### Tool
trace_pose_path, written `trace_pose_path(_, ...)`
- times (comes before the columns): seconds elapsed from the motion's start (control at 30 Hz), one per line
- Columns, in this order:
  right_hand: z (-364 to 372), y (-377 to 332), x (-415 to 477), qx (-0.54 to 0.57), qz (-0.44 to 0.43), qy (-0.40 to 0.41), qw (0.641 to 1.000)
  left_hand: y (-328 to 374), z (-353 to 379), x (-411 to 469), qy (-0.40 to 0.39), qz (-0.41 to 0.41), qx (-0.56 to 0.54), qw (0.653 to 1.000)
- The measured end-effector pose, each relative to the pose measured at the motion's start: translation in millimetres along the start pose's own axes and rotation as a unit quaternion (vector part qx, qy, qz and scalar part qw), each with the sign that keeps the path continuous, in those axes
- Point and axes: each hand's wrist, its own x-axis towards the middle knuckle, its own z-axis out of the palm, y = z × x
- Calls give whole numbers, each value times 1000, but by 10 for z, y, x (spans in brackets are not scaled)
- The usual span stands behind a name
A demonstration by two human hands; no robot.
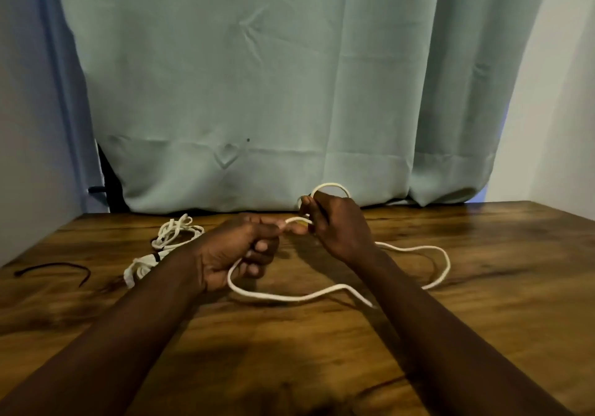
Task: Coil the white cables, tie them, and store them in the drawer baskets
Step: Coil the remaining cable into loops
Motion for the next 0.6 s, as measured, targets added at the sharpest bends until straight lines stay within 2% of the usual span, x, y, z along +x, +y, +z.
trace_pose_path(0.07,9,-112,-32,69,31,-55,996,26,-2,39,113,101,56,987)
trace_pose_path(0.13,-10,-263,-50,211,88,-118,966,23,-28,52,200,191,144,950)
trace_pose_path(0.23,47,-440,-42,379,160,-210,887,-8,-62,33,243,276,193,910)
trace_pose_path(0.37,95,-509,13,551,236,-304,740,25,-19,-13,297,311,189,883)
trace_pose_path(0.47,-29,-511,26,676,213,-330,623,0,-74,-31,307,274,111,905)
trace_pose_path(0.53,-87,-541,27,735,194,-328,560,-26,-116,-26,266,231,38,935)
trace_pose_path(0.6,-122,-560,27,777,171,-322,513,-73,-121,13,211,195,-46,957)
